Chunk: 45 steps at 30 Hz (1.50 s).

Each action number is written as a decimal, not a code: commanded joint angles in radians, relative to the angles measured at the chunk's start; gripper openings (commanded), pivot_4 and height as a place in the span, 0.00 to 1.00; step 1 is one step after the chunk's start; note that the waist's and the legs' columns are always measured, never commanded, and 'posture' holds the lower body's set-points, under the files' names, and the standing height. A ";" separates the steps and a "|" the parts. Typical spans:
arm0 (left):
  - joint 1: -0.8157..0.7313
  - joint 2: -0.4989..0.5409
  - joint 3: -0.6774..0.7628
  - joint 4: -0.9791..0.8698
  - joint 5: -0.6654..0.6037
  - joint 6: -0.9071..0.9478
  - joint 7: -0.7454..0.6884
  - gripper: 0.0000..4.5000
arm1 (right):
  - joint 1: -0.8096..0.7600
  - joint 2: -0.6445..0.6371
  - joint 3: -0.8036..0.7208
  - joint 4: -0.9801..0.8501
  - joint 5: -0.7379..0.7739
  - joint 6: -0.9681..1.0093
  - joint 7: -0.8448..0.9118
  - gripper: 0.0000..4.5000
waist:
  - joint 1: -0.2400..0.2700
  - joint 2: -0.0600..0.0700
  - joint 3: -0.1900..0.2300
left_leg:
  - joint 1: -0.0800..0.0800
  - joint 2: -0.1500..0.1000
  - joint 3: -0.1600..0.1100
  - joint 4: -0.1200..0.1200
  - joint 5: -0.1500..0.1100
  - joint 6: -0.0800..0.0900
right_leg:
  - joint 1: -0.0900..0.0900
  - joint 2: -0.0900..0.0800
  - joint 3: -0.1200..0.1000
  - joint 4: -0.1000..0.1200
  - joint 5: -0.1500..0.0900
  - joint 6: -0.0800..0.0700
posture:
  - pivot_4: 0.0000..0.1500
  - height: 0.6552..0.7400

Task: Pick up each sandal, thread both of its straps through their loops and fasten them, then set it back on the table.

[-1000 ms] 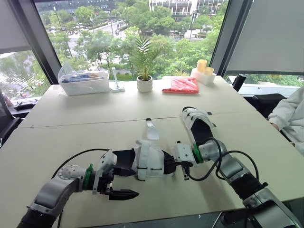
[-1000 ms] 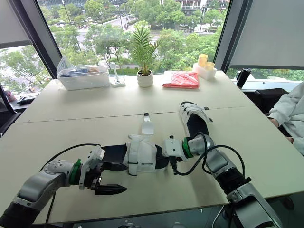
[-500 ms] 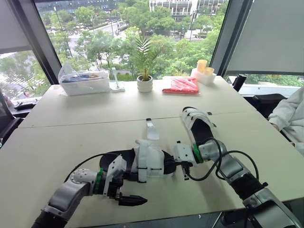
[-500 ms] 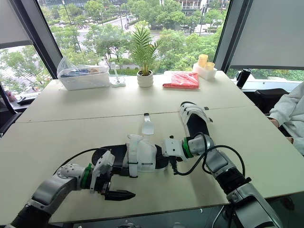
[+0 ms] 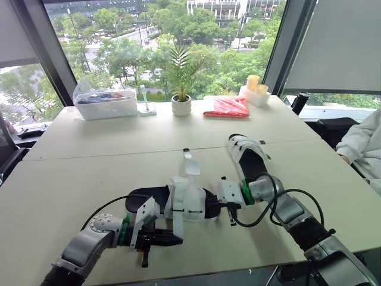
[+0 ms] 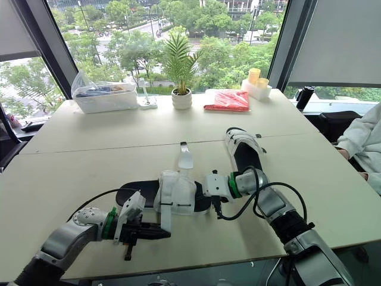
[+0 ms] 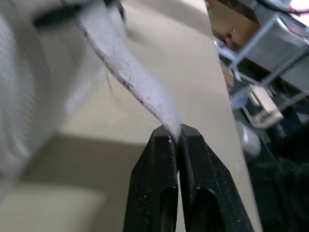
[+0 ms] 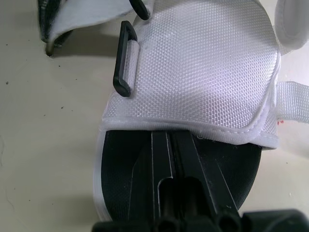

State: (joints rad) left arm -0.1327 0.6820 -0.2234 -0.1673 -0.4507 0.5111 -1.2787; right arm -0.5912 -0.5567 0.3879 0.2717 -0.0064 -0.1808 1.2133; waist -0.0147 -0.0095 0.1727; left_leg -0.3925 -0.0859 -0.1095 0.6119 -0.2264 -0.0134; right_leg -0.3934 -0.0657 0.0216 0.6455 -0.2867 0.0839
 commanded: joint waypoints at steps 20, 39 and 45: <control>-0.382 -0.048 0.199 -0.007 -0.348 0.253 0.060 0.02 | 0.034 -0.003 0.037 0.010 -0.044 0.032 0.014 0.00 | 0.002 0.000 0.002 | -0.001 0.000 -0.001 0.001 0.000 0.000 | 0.000 0.000 -0.002 0.000 0.001 0.003 | 1.00 1.00; -0.414 -0.203 0.175 0.321 -0.215 0.157 0.127 0.02 | 0.032 -0.011 0.040 0.008 -0.050 0.031 0.020 0.00 | 0.004 -0.001 0.002 | -0.001 -0.001 -0.002 0.001 0.000 -0.001 | 0.000 0.000 -0.003 0.001 0.002 0.004 | 1.00 1.00; -0.432 -0.256 0.197 0.413 -0.213 0.189 0.153 0.08 | 0.031 -0.010 0.036 0.004 -0.052 0.034 0.020 0.00 | 0.004 -0.001 0.001 | 0.000 -0.001 -0.002 0.002 0.000 -0.001 | 0.001 0.000 -0.003 0.001 0.002 0.004 | 1.00 1.00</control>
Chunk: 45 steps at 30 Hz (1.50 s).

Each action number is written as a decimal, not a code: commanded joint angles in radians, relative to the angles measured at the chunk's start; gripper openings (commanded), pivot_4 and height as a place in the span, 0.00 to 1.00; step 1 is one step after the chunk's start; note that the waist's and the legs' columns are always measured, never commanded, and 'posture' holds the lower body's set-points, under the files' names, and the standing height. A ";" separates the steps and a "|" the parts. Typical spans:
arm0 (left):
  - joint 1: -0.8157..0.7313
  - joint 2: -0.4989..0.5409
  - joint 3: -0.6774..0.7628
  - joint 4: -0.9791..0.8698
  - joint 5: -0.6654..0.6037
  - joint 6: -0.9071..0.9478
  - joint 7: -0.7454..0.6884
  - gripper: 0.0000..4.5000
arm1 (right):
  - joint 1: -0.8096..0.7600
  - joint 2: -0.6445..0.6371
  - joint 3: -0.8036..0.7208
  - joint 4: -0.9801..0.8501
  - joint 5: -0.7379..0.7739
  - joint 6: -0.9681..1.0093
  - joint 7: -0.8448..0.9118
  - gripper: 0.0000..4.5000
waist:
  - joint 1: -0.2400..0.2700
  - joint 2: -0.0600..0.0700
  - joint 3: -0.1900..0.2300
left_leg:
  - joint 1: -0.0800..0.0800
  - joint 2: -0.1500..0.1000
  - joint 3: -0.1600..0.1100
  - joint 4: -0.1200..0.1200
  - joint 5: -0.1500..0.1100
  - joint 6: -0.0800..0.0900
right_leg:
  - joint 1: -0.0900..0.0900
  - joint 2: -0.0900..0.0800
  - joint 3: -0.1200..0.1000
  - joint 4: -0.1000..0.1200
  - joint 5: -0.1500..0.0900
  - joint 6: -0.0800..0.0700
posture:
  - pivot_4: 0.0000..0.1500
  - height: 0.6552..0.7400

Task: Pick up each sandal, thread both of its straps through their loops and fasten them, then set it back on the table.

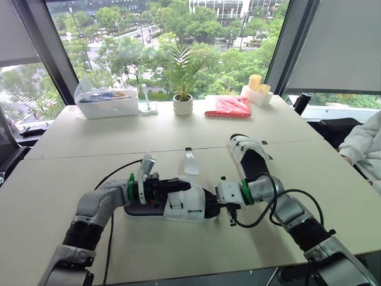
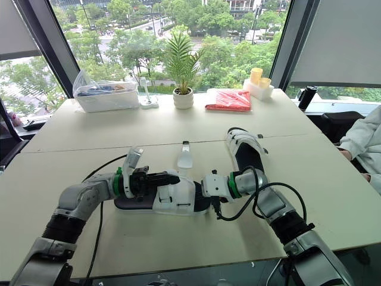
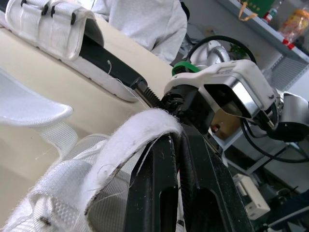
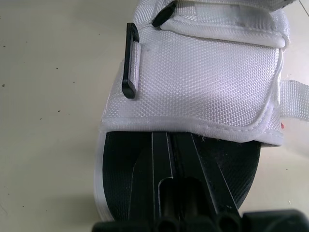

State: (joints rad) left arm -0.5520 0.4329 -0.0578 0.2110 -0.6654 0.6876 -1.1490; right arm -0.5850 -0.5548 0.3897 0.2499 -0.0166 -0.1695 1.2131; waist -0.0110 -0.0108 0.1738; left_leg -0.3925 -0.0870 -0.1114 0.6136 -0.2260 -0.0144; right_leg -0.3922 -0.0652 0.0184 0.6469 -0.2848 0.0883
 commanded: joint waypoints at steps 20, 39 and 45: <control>-0.175 -0.016 0.249 0.304 0.005 0.042 0.223 0.99 | 0.024 -0.009 0.036 0.028 -0.046 0.020 0.014 0.00 | -0.001 -0.002 -0.001 | 0.000 -0.001 -0.001 0.000 0.001 -0.001 | 0.000 0.000 -0.001 0.000 0.001 0.002 | 1.00 1.00; -0.232 -0.050 0.188 0.445 0.133 0.019 0.167 0.93 | 0.027 -0.010 0.038 0.018 -0.046 0.026 0.014 0.00 | -0.001 -0.002 -0.001 | 0.000 -0.001 -0.001 0.000 0.001 -0.001 | 0.000 0.000 -0.001 0.001 0.001 0.002 | 1.00 1.00; -0.275 -0.050 0.166 0.481 0.160 0.001 0.115 0.39 | 0.027 -0.012 0.038 0.017 -0.046 0.030 0.014 0.00 | -0.002 -0.002 -0.001 | 0.000 -0.001 -0.001 0.000 0.001 -0.001 | 0.000 0.000 -0.001 0.001 0.001 0.003 | 1.00 1.00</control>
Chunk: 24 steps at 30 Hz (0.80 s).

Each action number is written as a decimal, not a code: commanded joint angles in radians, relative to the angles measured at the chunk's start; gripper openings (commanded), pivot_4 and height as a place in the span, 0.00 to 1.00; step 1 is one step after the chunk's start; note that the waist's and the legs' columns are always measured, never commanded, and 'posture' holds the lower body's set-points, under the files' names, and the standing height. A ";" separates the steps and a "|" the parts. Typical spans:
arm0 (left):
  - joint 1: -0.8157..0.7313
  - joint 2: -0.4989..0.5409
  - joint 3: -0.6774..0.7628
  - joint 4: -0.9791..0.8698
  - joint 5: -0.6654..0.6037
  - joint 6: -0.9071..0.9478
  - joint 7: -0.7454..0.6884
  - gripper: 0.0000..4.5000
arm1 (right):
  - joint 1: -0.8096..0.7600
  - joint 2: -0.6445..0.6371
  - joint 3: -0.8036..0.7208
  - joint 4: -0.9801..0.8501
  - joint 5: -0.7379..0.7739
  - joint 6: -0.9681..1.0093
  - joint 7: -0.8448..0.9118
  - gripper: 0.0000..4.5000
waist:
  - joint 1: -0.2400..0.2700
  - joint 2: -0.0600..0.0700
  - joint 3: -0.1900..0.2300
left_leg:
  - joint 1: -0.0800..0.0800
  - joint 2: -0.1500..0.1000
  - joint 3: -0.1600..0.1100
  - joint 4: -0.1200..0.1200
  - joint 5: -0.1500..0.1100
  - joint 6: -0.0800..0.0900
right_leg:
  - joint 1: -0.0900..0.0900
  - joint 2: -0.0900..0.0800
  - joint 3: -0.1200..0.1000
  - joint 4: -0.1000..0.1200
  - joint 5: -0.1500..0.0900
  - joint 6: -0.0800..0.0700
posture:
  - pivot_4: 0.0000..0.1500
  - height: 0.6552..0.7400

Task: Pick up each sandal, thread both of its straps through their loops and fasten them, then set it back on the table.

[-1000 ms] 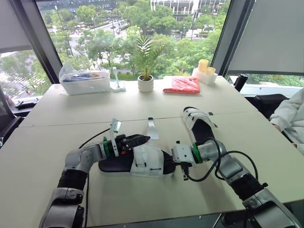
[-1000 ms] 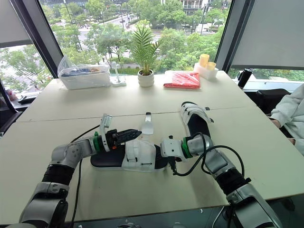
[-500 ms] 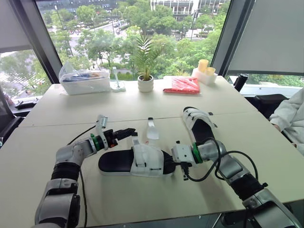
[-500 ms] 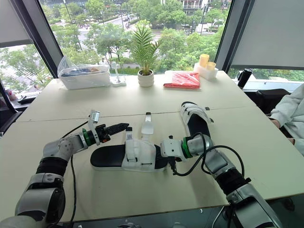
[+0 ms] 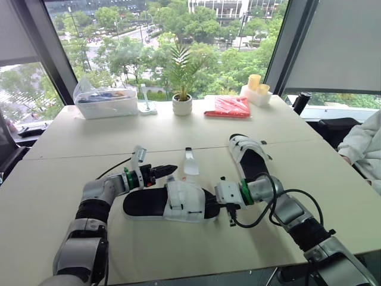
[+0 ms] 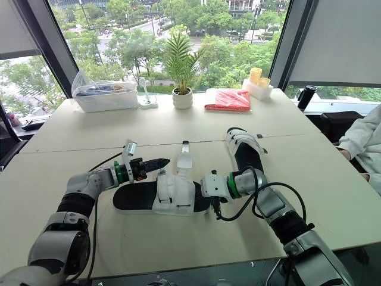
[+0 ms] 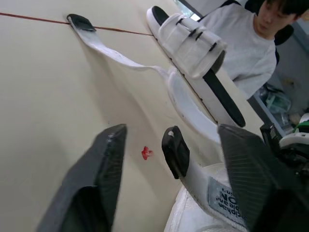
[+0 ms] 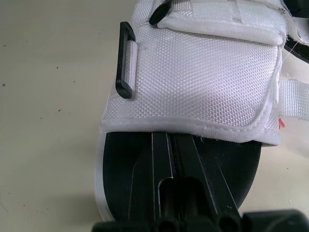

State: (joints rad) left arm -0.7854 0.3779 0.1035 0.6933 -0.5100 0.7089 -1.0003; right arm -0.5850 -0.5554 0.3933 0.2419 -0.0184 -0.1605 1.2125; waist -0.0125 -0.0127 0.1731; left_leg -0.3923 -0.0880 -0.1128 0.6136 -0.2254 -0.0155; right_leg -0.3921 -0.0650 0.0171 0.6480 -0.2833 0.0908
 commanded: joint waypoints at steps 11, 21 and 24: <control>-0.062 0.008 0.066 -0.261 -0.188 0.147 -0.190 0.01 | 0.030 -0.017 0.031 0.023 -0.044 0.023 0.015 0.00 | -0.001 0.000 0.000 | 0.000 0.000 0.000 0.000 0.000 0.000 | 0.000 0.000 0.000 0.000 0.000 0.000 | 1.00 1.00; -0.056 -0.033 0.054 -0.406 -0.255 0.209 -0.169 0.01 | 0.032 -0.024 0.029 0.017 -0.043 0.027 0.019 0.00 | 0.001 0.000 0.000 | 0.000 0.000 0.000 0.001 0.000 -0.001 | 0.000 0.000 0.000 0.001 0.000 0.000 | 1.00 1.00; -0.060 -0.036 0.045 -0.343 -0.212 0.150 -0.171 0.01 | 0.035 -0.025 0.029 0.011 -0.041 0.031 0.020 0.00 | 0.002 0.000 0.000 | 0.000 0.000 0.000 0.001 0.001 -0.001 | 0.000 0.000 0.000 0.001 0.000 0.000 | 1.00 1.00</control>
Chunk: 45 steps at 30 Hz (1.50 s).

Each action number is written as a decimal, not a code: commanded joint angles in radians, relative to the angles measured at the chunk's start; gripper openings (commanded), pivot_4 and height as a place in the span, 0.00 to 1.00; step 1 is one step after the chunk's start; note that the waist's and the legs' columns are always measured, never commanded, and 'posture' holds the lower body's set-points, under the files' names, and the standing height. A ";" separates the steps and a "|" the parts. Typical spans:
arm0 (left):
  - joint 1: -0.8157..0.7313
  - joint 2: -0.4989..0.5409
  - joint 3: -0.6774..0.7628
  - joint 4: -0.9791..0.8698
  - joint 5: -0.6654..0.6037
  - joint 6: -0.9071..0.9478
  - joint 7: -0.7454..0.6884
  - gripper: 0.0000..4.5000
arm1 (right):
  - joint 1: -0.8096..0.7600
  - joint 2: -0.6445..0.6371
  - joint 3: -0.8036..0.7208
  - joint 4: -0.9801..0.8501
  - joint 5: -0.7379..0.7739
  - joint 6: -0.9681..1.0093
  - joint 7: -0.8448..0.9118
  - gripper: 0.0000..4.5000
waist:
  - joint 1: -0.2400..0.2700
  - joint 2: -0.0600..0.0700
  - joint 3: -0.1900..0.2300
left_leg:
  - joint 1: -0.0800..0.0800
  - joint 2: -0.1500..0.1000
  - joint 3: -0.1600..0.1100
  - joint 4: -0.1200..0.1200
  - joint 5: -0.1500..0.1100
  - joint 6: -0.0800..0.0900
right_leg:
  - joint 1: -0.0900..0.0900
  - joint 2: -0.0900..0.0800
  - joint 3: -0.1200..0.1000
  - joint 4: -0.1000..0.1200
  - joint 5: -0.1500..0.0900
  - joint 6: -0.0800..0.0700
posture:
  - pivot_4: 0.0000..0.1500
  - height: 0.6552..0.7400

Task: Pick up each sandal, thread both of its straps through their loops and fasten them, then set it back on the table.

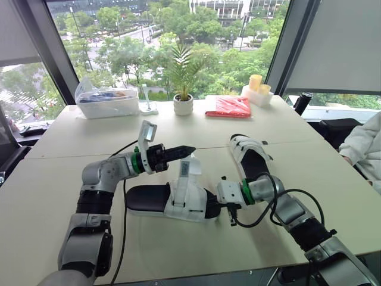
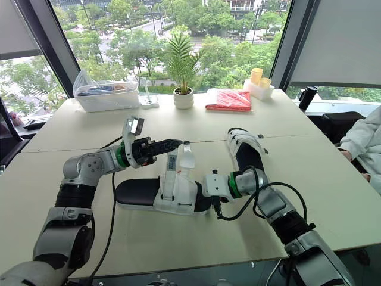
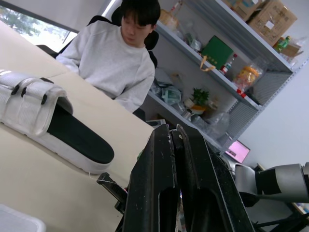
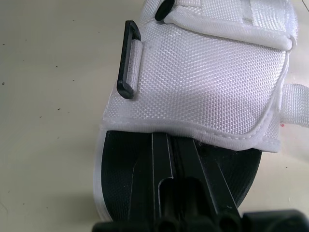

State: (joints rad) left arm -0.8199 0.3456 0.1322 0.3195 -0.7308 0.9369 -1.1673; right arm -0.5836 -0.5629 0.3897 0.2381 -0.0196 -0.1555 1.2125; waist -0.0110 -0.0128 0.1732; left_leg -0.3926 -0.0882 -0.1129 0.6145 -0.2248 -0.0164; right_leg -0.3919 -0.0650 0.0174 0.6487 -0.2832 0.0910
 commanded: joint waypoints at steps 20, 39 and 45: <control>-0.044 -0.047 -0.010 0.285 0.185 -0.343 0.036 0.01 | 0.047 -0.013 0.034 -0.011 -0.040 0.042 0.014 0.00 | 0.000 0.000 0.000 | 0.000 0.000 0.000 0.000 0.000 0.000 | 0.000 0.000 0.000 0.000 0.000 0.000 | 1.00 1.00; 0.000 -0.030 -0.118 0.536 0.444 -0.651 0.019 0.01 | 0.050 -0.017 0.033 -0.012 -0.041 0.041 0.016 0.00 | 0.000 0.000 0.000 | 0.000 0.000 0.000 0.000 0.000 0.000 | 0.000 0.000 0.000 0.000 0.000 0.000 | 1.00 1.00; 0.030 0.016 -0.197 0.554 0.537 -0.726 -0.021 0.01 | 0.047 -0.016 0.035 -0.006 -0.042 0.037 0.018 0.00 | -0.001 0.000 -0.002 | 0.000 0.000 0.000 0.000 0.000 0.000 | 0.000 0.000 0.000 0.000 0.000 0.000 | 1.00 1.00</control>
State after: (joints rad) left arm -0.8251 0.3284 -0.0309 0.8580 -0.2515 0.2277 -1.1790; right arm -0.5667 -0.5632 0.3873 0.2070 -0.0238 -0.1344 1.2033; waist -0.0121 -0.0133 0.1713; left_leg -0.3924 -0.0885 -0.1129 0.6143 -0.2250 -0.0161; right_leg -0.3918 -0.0649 0.0170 0.6490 -0.2831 0.0913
